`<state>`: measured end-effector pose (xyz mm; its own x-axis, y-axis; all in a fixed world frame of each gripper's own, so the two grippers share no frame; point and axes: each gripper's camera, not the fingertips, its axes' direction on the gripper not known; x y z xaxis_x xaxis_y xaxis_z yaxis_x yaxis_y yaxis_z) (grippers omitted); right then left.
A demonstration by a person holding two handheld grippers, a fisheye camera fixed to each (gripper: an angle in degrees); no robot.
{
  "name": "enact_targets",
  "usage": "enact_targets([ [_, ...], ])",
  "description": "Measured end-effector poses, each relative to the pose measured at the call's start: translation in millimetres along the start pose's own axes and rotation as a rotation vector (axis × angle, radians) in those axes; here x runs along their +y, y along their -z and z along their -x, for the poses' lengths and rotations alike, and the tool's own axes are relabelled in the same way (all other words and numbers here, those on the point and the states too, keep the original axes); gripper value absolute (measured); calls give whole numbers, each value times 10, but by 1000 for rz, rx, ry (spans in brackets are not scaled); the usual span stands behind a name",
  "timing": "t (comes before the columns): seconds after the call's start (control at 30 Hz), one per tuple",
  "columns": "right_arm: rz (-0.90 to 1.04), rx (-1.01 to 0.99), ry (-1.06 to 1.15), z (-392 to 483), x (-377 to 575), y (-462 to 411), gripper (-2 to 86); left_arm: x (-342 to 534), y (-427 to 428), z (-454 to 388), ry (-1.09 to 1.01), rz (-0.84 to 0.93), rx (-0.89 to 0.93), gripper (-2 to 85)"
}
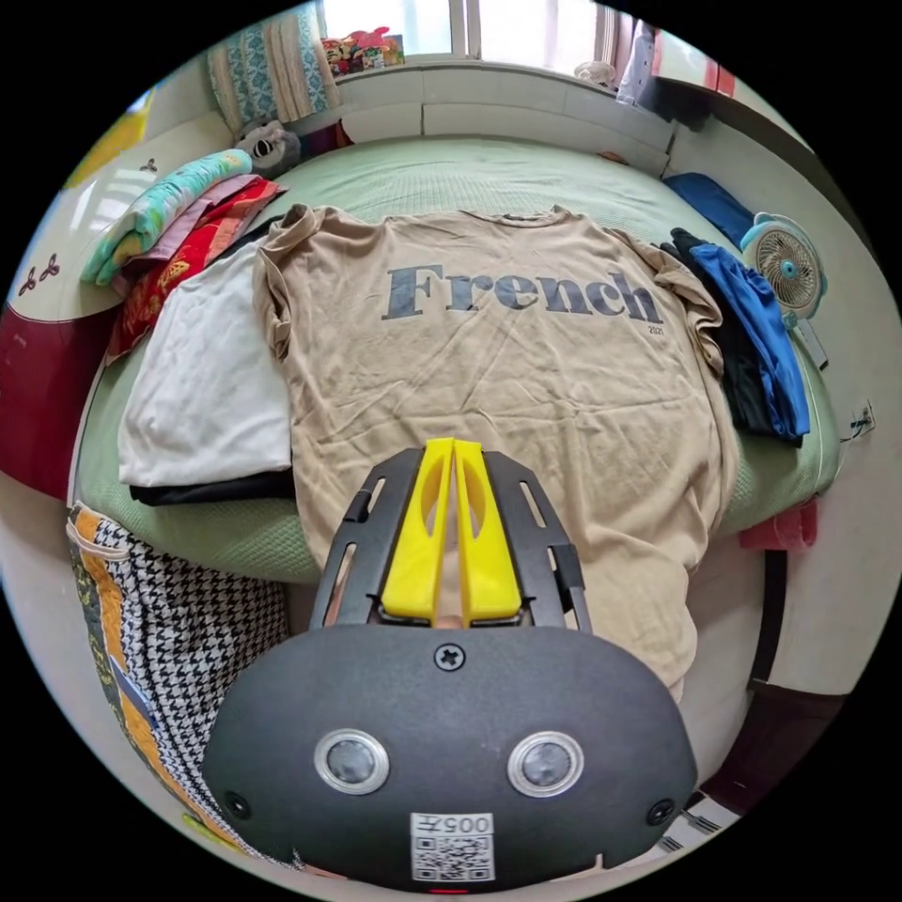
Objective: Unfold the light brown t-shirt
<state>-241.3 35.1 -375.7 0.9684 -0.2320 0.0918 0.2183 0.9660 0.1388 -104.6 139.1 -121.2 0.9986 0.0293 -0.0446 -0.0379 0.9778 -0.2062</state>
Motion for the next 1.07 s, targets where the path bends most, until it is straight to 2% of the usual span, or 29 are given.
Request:
enact_targets([
  [0.27, 31, -22, 91, 384, -732, -777, -12, -440, -436, 971, 76, 64, -4, -2],
  [0.37, 12, -30, 125, 389, -1065, -999, -12, -432, -460, 1450, 127, 84, 75, -2],
  [0.57, 23, -101, 191, 263, -1715, -1608, -9, -430, -153, 2116, 151, -56, 69, 0],
  [0.67, 23, -97, 248, 233, -1936, -2012, 20, -636, -128, 2342, 177, -93, 6, 2],
  [0.8, 105, -59, 275, 171, -2198, -2751, 63, -939, -269, 2545, 207, -89, 11, 14],
  [1.07, 281, -113, 199, -119, -2578, -3871, 81, -1281, -551, 2565, 179, -76, 51, 73],
])
